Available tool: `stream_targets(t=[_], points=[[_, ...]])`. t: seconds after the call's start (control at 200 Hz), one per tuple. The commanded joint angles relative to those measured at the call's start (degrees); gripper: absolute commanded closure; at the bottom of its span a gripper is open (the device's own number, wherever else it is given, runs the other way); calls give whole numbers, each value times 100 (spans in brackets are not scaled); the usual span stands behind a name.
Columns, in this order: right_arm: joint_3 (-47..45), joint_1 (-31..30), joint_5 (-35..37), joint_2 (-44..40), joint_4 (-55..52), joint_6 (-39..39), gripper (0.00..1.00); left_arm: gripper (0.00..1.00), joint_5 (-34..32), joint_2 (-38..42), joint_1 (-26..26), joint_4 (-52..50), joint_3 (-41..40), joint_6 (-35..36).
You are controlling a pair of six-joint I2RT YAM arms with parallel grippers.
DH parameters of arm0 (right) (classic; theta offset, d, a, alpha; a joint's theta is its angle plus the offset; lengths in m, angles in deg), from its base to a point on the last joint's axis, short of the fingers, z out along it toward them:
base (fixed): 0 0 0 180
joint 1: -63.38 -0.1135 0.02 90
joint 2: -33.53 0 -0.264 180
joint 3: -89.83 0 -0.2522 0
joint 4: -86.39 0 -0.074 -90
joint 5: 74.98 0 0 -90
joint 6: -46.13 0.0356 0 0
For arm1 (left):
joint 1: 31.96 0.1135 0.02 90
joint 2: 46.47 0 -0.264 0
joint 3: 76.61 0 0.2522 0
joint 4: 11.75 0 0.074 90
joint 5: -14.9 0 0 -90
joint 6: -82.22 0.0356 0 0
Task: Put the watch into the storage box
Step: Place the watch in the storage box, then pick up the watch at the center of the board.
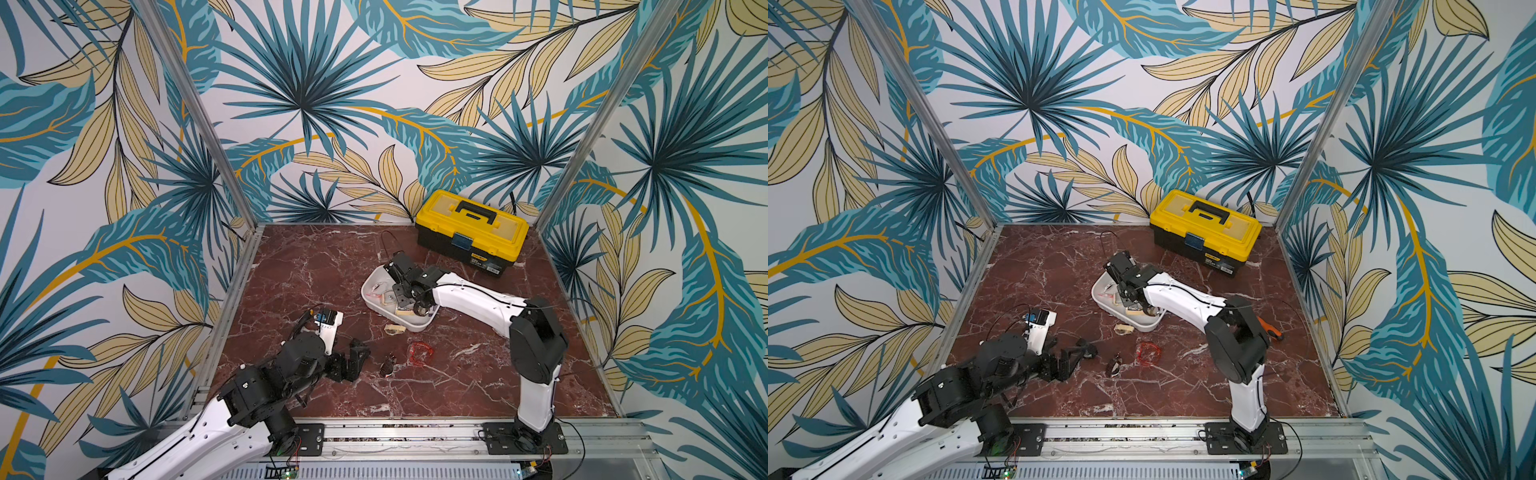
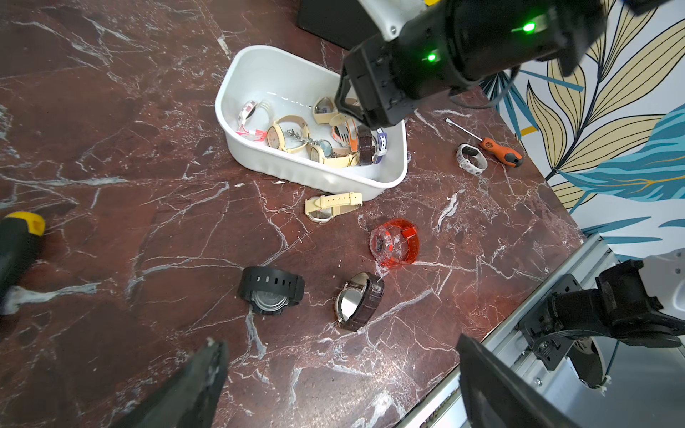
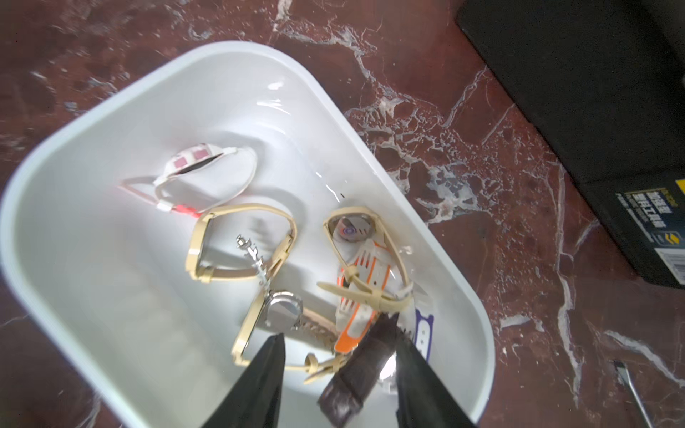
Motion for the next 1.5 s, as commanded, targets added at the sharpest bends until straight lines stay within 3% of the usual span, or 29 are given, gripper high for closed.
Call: stream_targets(t=[0.0,0.185,0.305,0.491,0.741,0.987,1.272,1.492], points=[[-577,-5,-237,-573,55,417,49,0,18,-18,-17,152,-63,94],[-1785,366,-418,-1894,-393,1012,49,0,286,-83,-17,376,-87,145],[-2649,911,-677,-2629,-546,1360,49,0,730,-264,-64,706,-109,239],[-3592,1900,-877,-3263,-671,1549,49,0,806,-692,-576,943,96,601],[-4170,3332,-1400,-3134,-189,1415,52,0,-23,-1387,-1704,1234,485,1125],[-3971,3883,-1953,-2447,287,1020,58,0,26,-1620,-1739,1468,506,1098],[-3515,4069,-1975,-1774,330,803,62,0,-29,-1606,-1751,1427,506,1114],[-3383,4109,-2223,-1836,258,759,62,0,-34,-1593,-1749,1339,532,1084]])
